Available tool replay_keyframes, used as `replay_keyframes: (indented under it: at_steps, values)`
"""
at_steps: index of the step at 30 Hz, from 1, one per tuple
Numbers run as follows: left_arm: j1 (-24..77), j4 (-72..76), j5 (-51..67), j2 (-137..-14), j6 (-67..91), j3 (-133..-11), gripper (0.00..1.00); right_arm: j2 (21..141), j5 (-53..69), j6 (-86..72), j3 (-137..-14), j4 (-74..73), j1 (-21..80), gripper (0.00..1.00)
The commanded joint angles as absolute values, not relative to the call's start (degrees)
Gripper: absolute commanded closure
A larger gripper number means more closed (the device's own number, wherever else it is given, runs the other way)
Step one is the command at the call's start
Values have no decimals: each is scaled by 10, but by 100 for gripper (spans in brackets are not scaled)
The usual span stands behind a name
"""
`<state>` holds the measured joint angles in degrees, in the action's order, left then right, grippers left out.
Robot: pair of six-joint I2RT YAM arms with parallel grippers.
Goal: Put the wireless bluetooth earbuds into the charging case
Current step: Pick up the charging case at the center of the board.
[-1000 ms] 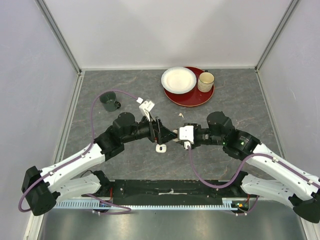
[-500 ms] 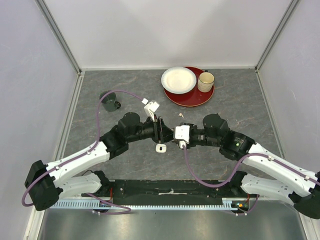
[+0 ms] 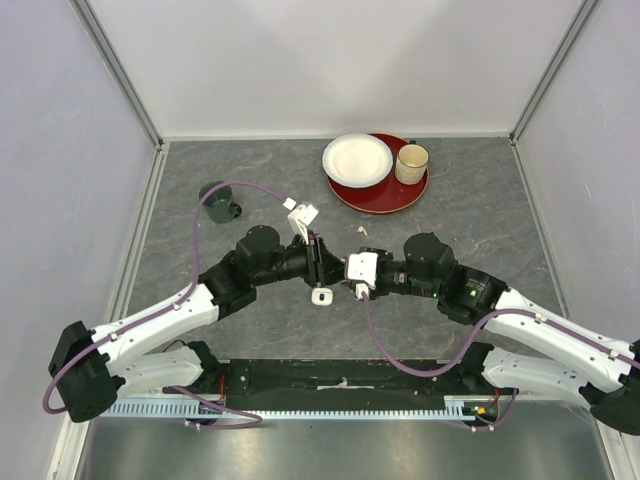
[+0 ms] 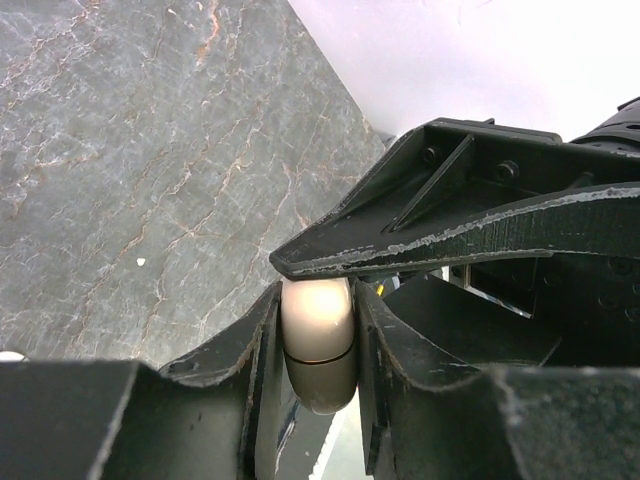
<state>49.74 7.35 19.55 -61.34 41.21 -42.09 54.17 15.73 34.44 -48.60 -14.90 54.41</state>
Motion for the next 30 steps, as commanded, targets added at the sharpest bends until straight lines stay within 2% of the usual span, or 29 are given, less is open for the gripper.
replay_keyframes:
  at_steps: [1,3,10,13,14,17,21,24,25,27,29,30]
  values:
    - [503,100,194,-582,397,-410,98,520,137,307,-476,-89,548,49]
    - [504,96,187,-575,386,-409,98,512,125,280,-470,-77,548,36]
    - [504,90,113,-511,368,-373,98,457,92,201,-450,-49,548,16]
    - [503,77,64,-462,344,-352,98,431,32,93,-442,-25,547,4]
    - [503,73,49,-451,339,-348,98,427,-40,51,-453,-25,548,2]
    - [503,69,7,-394,303,-328,98,424,-133,-68,-489,-63,548,2]
    - [503,87,-20,-321,225,-302,98,456,-132,-183,-536,-101,541,2]
    - [503,132,-12,-298,161,-278,92,516,-70,-298,-584,-133,532,2]
    - [503,145,-4,-286,143,-270,87,547,-14,-338,-603,-139,528,2]
    - [504,180,10,-277,112,-251,82,576,50,-438,-610,-129,512,7]
    - [503,199,27,-271,92,-240,85,605,118,-511,-598,-92,505,14]
    - [503,212,28,-270,84,-230,88,608,146,-582,-585,-24,503,15]
